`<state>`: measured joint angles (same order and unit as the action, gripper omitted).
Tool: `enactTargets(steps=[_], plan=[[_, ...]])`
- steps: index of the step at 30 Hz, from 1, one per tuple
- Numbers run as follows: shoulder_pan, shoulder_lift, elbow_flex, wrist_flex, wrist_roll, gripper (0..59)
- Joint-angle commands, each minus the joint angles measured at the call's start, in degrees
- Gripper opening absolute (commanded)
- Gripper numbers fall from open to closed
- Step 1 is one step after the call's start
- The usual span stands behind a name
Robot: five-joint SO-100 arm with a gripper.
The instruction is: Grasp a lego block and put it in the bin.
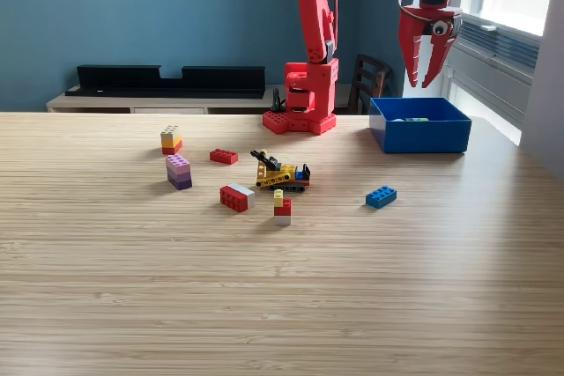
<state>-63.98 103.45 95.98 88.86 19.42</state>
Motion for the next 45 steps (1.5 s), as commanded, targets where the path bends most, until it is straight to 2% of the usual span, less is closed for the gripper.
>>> enactTargets(steps=[1, 8, 17, 29, 45], plan=[[13.1, 4.66, -4.31, 1.58, 0.0, 0.0], [37.97, 4.66, -4.48, 1.93, -3.08, 0.0], [62.31, 4.66, -6.68, 2.02, -10.72, 0.0], [70.05, 4.66, -8.7, 2.02, -13.89, 0.0], [71.46, 4.66, -8.53, 2.02, -13.36, 0.0]])
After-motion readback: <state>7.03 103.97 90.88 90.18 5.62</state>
